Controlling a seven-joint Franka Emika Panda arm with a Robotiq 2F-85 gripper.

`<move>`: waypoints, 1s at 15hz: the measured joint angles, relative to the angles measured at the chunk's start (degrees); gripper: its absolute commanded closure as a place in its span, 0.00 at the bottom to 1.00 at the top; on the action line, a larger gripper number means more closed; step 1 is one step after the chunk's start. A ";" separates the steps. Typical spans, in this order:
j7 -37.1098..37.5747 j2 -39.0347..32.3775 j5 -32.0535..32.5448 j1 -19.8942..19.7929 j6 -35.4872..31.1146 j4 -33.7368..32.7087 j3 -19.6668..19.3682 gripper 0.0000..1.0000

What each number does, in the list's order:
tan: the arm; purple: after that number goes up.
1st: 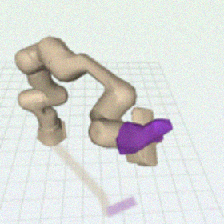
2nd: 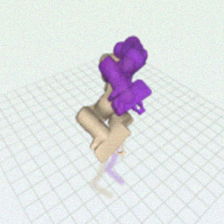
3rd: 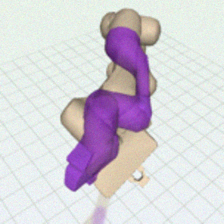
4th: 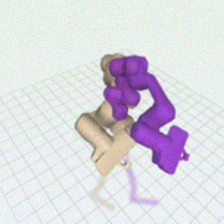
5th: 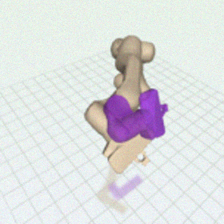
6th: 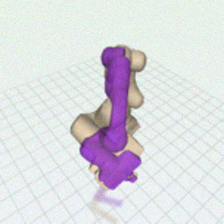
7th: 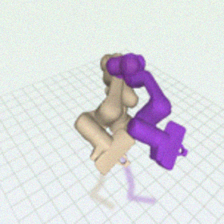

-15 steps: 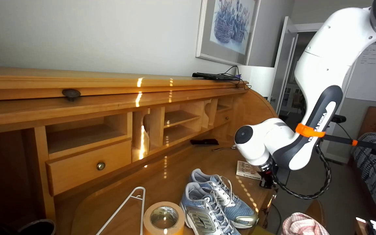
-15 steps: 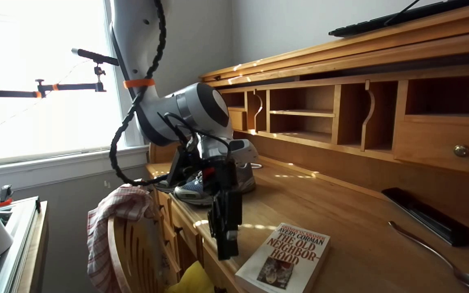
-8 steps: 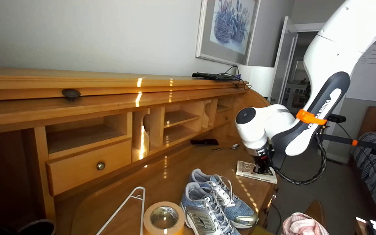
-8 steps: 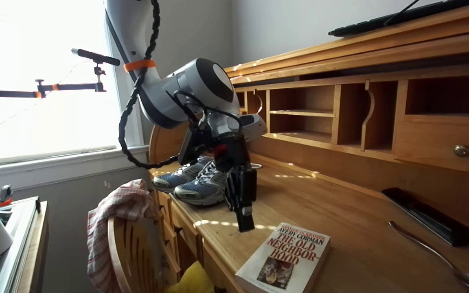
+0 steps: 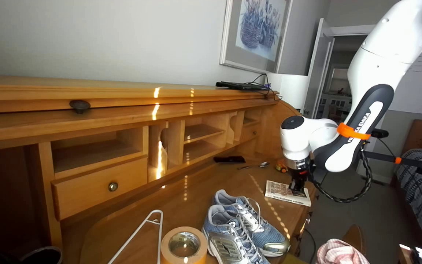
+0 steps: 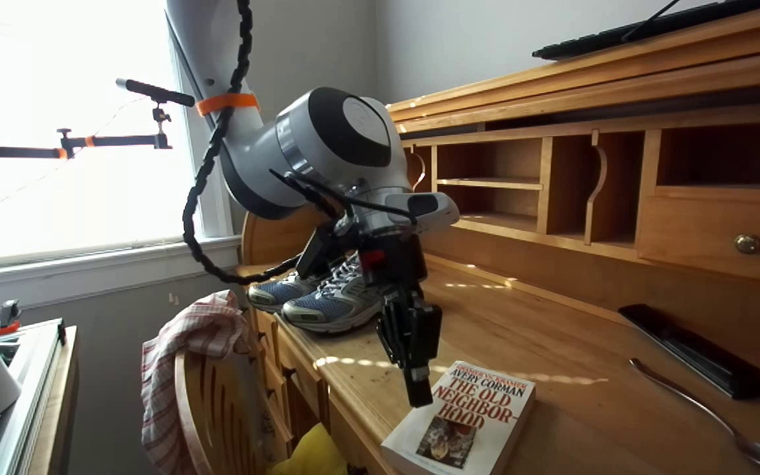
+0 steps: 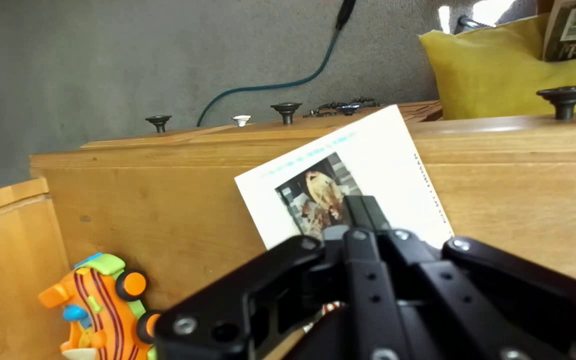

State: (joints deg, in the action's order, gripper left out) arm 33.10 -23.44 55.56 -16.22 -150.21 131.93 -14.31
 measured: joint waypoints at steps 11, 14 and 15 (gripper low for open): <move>-7.43 -3.24 -13.13 -0.29 -12.83 0.25 -4.39 1.00; -12.05 -3.97 -17.99 0.09 -12.81 0.39 -5.00 1.00; -13.53 -4.01 -19.32 0.37 -12.64 0.39 -5.30 1.00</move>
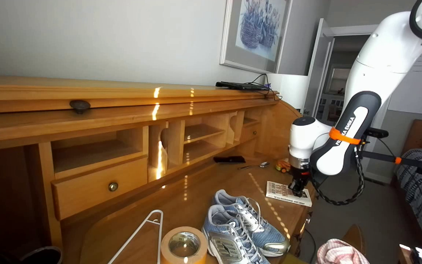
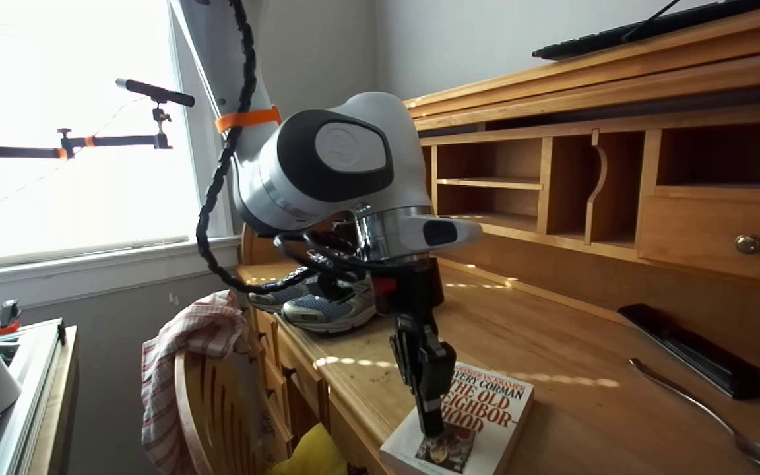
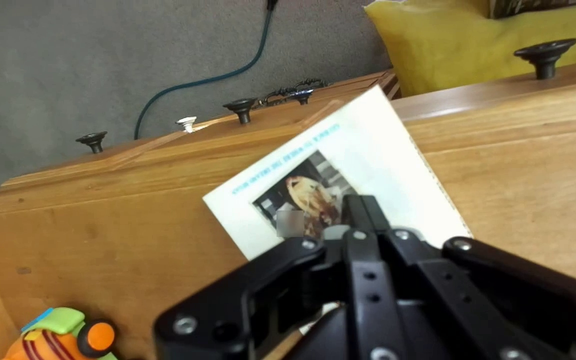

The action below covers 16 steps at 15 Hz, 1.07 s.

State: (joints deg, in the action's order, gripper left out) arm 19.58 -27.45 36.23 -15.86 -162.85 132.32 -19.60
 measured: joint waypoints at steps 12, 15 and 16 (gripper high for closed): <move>-6.58 -0.74 -4.65 5.03 2.57 0.01 -4.88 1.00; -7.75 -0.47 -5.97 5.54 3.50 0.14 -4.69 1.00; -8.51 -0.14 -6.63 5.77 4.16 0.41 -4.39 1.00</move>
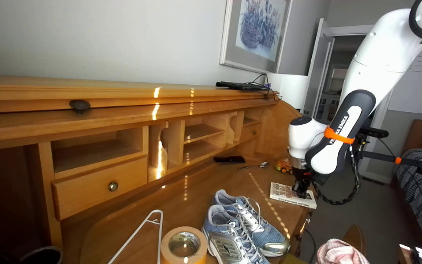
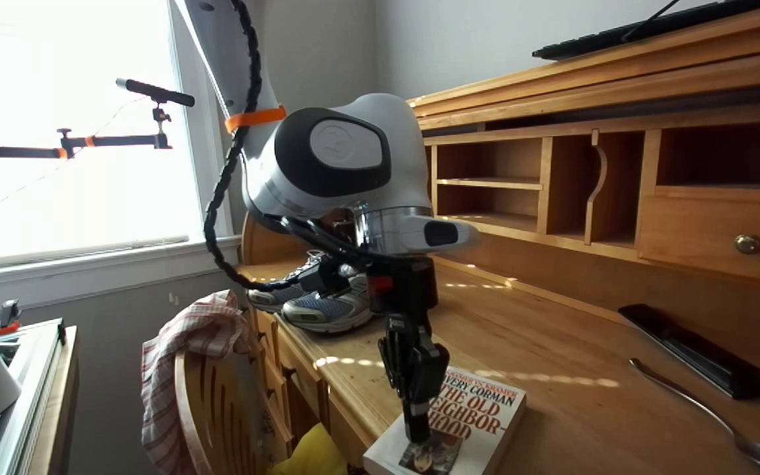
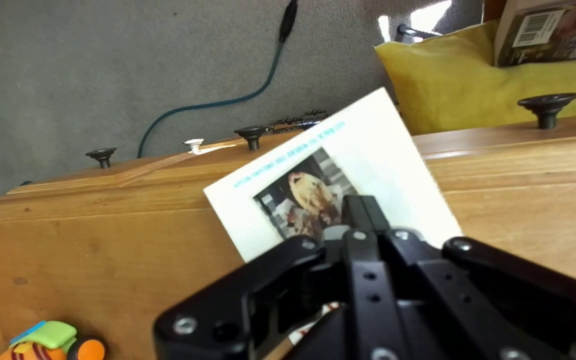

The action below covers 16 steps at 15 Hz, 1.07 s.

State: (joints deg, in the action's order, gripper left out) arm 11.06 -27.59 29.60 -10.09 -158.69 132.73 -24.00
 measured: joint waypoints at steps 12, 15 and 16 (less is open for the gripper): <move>-1.15 6.45 5.22 5.87 6.15 7.16 0.10 0.51; 1.30 7.37 13.57 7.55 6.29 8.58 -1.43 0.29; 2.48 7.60 16.37 7.76 6.33 9.01 -1.66 0.20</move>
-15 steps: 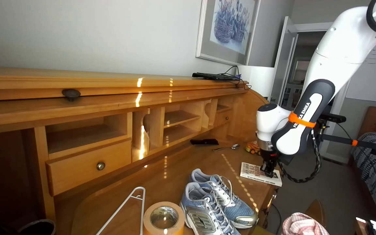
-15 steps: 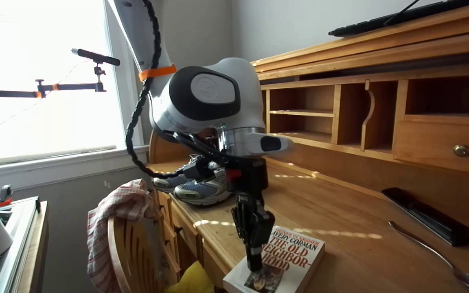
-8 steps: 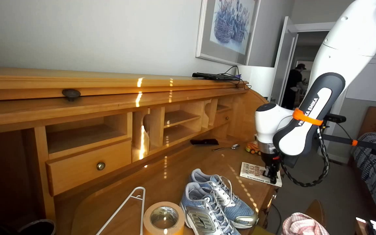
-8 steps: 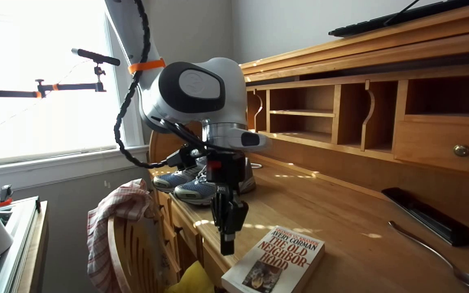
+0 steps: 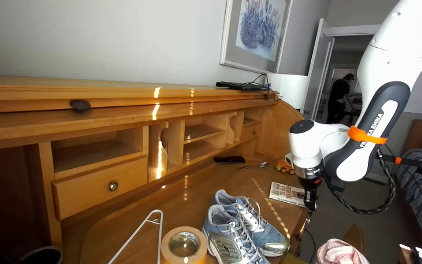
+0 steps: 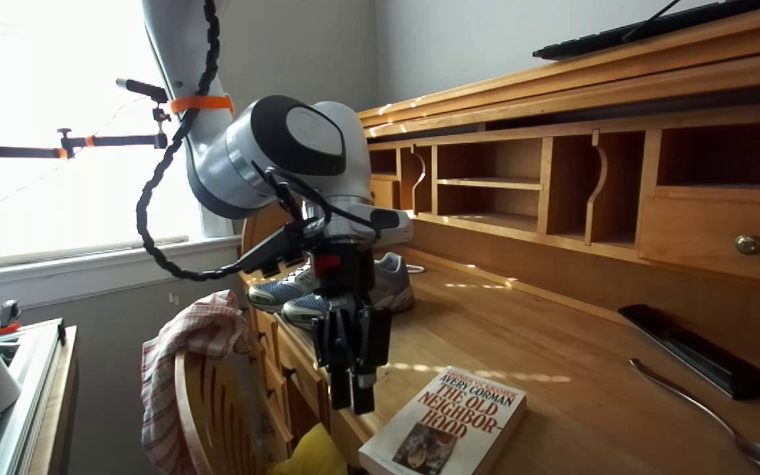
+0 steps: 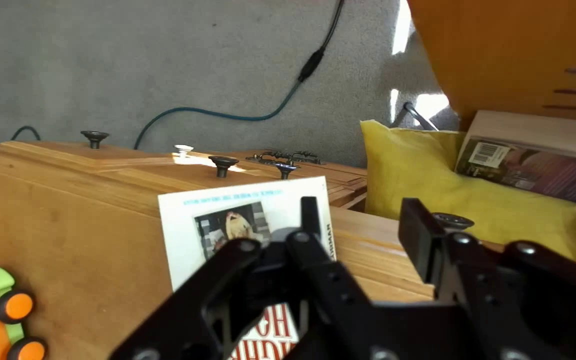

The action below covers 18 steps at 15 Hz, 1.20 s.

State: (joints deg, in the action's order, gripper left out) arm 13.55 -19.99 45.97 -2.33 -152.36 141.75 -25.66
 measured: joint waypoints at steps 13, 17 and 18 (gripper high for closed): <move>33.17 -1.03 41.12 1.61 2.41 1.04 -3.39 0.00; 40.36 -2.28 44.14 -1.19 7.00 1.18 0.10 0.00; 41.93 -2.44 44.76 -2.82 8.35 1.18 2.06 0.00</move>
State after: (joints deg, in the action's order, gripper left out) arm 55.48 -22.43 90.73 -5.14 -144.01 142.92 -23.59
